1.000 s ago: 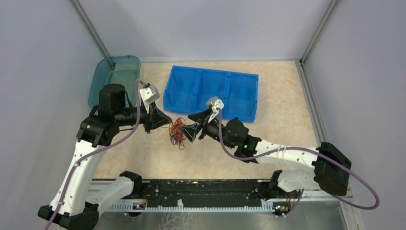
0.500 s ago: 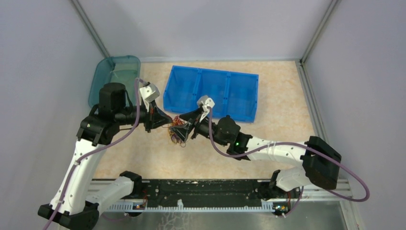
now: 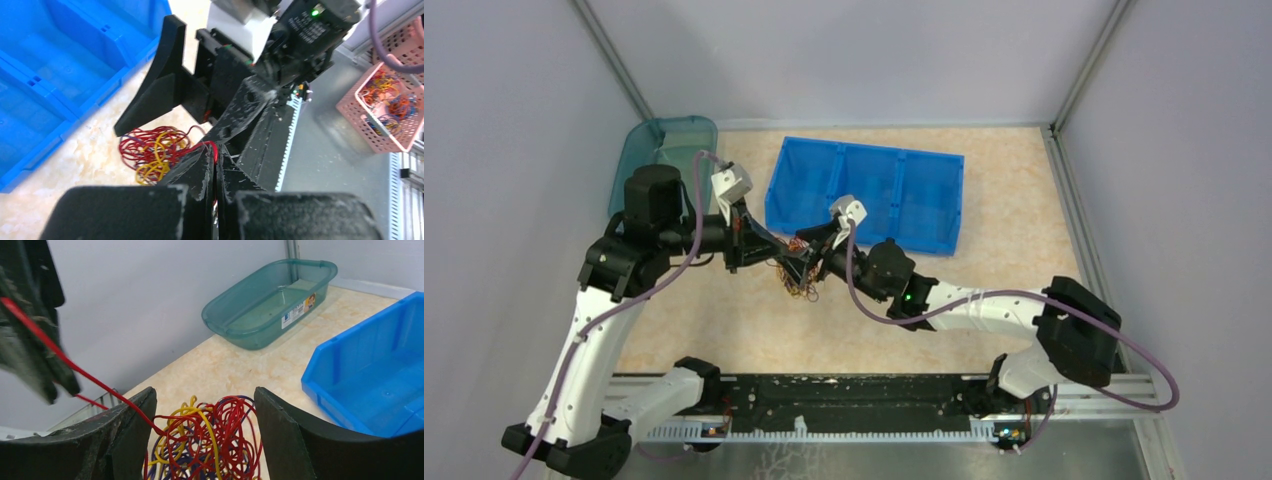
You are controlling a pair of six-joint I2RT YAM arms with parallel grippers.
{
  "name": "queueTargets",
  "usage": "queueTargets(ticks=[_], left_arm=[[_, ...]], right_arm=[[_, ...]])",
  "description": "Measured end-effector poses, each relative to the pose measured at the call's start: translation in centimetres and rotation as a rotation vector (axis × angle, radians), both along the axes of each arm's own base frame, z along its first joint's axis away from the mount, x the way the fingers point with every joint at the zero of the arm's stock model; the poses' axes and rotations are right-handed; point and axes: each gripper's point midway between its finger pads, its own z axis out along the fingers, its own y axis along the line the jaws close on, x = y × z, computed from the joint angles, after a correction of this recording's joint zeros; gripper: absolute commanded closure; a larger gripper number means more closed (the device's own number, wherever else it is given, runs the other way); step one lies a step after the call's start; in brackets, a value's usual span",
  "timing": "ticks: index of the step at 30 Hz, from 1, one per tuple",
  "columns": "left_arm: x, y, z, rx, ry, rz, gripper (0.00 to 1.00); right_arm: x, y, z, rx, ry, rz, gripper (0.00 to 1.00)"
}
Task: Untangle the cables
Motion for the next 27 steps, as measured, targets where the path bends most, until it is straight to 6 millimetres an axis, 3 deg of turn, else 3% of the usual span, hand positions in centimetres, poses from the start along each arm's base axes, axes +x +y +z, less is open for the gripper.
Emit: queueTargets(ticks=[9, 19, 27], left_arm=[[-2.2, -1.2, 2.9, -0.102, 0.085, -0.107, 0.99], [-4.0, -1.7, 6.6, -0.199, 0.089, -0.187, 1.00], [-3.9, -1.8, 12.4, -0.254, -0.049, -0.200, 1.00]], right_arm=[[1.1, 1.8, -0.4, -0.009, -0.012, -0.009, 0.29], [1.1, 1.9, -1.5, -0.009, 0.018, -0.007, 0.30], [0.4, 1.2, -6.4, -0.050, 0.105, -0.004, 0.32]])
